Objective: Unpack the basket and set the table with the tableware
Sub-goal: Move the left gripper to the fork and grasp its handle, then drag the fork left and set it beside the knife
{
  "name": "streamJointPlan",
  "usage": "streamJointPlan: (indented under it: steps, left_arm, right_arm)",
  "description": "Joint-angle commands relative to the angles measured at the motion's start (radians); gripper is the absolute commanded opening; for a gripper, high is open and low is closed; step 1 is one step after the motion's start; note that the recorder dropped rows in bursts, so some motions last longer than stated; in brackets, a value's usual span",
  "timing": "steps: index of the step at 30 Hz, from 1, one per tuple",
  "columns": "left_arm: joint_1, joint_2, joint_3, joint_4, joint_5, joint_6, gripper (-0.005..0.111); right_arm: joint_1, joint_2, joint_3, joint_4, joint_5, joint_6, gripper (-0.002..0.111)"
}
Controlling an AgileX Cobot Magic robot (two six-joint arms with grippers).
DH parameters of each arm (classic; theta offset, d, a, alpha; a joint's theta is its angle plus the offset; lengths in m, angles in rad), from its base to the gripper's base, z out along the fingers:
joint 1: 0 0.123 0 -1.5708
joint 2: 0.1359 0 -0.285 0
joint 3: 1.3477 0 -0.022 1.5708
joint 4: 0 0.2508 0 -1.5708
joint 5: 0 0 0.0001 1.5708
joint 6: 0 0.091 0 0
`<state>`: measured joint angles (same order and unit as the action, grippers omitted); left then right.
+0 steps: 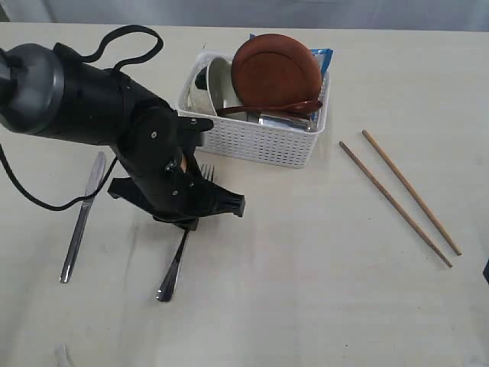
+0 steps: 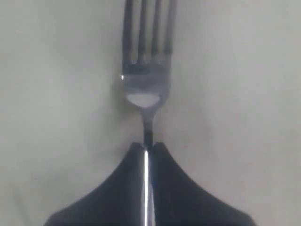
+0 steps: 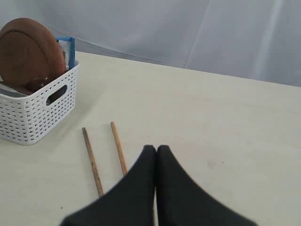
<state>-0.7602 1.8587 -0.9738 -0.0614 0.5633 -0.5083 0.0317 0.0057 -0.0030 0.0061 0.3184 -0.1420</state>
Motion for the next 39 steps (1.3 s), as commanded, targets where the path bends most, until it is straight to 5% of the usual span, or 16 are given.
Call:
streamJointPlan:
  steps: [1, 6, 11, 20, 23, 26, 39]
  left_arm:
    - [-0.006, -0.082, -0.001, 0.218, 0.126, -0.195, 0.000]
    - [-0.006, -0.161, -0.001, 0.380, 0.238, -0.343, 0.000]
    - [0.031, -0.169, 0.003, 0.389, 0.297, -0.360, 0.000]
    - [0.163, -0.157, 0.026, 0.298, 0.253, -0.120, 0.000]
    - [0.216, -0.157, 0.094, 0.229, 0.146, -0.054, 0.000]
    - [0.216, -0.155, 0.133, 0.192, 0.020, -0.004, 0.000]
    - [0.250, -0.096, 0.140, 0.212, 0.037, -0.029, 0.000]
  right_arm:
    - [-0.008, -0.006, 0.003, -0.006, -0.003, -0.001, -0.001]
    - [-0.008, -0.006, 0.003, -0.006, -0.003, -0.001, -0.001]
    - [-0.008, -0.006, 0.003, -0.006, -0.003, -0.001, -0.001]
    - [-0.008, -0.006, 0.003, -0.006, -0.003, -0.001, -0.001]
    - [-0.008, -0.006, 0.003, -0.006, -0.003, -0.001, -0.001]
    - [-0.008, -0.006, 0.003, -0.006, -0.003, -0.001, -0.001]
    - [-0.008, -0.006, 0.003, -0.006, -0.003, -0.001, -0.001]
